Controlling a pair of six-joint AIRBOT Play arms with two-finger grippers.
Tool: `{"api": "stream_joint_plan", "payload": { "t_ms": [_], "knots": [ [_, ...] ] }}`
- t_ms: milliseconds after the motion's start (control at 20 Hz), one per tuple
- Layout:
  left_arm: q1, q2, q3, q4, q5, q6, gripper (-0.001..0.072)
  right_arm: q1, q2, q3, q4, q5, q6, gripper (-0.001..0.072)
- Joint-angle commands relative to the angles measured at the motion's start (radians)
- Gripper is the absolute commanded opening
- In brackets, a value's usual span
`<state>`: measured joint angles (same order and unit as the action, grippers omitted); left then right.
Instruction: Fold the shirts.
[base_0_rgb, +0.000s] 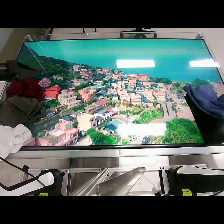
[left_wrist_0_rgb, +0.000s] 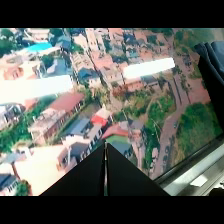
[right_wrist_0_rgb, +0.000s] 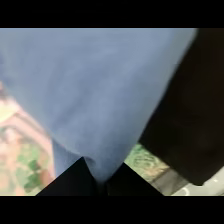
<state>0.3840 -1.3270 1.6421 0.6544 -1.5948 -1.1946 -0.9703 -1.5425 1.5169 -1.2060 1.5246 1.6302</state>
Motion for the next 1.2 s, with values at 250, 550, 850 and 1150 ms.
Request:
{"api": "stream_joint_plan", "payload": {
  "t_ms": [250, 550, 850, 1150],
  "knots": [
    [0.001, -0.001, 0.0, 0.0, -0.003, 0.0, 0.0021, -0.003, 0.007, -0.223, -0.175, -0.167, 0.018, 0.0056],
    [0.001, -0.003, 0.0, 0.0, -0.003, 0.0, 0.0022, -0.003, 0.079, -0.223, -0.227, -0.116, 0.104, 0.0652],
    [0.001, -0.006, 0.0, 0.0, -0.008, 0.0, 0.0021, -0.002, 0.145, -0.223, -0.184, -0.124, 0.128, 0.0652],
    [-0.042, 0.02, 0.001, 0.0, 0.001, -0.02, 0.0011, 0.011, 0.253, -0.223, 0.402, -0.148, -0.15, 0.0652]
  ]
}}
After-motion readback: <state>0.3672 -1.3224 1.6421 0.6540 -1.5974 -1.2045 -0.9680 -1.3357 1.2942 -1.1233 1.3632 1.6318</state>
